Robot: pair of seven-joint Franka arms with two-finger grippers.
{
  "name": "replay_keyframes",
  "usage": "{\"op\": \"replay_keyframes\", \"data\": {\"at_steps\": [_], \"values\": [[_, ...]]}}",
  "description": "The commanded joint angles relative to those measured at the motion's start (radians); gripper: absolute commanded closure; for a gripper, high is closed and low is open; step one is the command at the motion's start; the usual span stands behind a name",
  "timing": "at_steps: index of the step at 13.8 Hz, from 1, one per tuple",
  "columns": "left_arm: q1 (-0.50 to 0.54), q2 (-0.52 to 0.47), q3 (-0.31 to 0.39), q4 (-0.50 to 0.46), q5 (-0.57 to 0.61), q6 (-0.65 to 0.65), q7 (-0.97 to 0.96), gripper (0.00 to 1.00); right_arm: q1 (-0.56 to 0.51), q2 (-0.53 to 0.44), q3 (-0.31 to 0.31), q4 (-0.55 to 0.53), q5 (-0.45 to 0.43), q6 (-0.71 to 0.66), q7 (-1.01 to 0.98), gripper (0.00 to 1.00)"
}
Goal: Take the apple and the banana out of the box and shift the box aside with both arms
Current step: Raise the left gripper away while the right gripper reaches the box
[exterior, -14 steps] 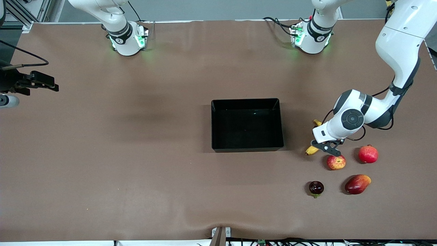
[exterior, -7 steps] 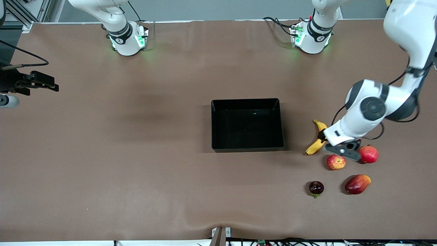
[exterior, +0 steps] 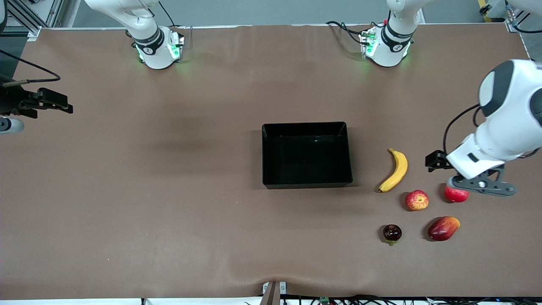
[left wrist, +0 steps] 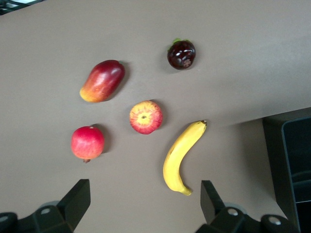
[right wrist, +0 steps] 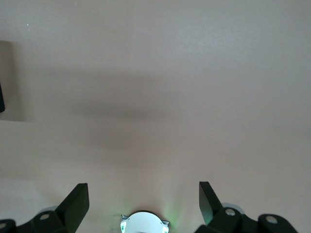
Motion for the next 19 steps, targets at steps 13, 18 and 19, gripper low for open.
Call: {"op": "replay_keyframes", "data": {"at_steps": [13,18,19], "values": [[-0.339,-0.211,0.443,0.127,-0.223,-0.297,-0.007,0.00,0.181,0.026,0.004,0.002,0.117,0.077,0.012,0.00],[-0.592,-0.366,0.734,-0.006,-0.316,-0.303,-0.020,0.00,0.281,0.057,0.003,0.002,0.156,0.153,0.012,0.00],[-0.590,-0.376,0.732,-0.022,-0.316,-0.303,-0.020,0.00,0.314,0.058,0.001,0.002,0.154,0.161,0.027,0.00]]}}
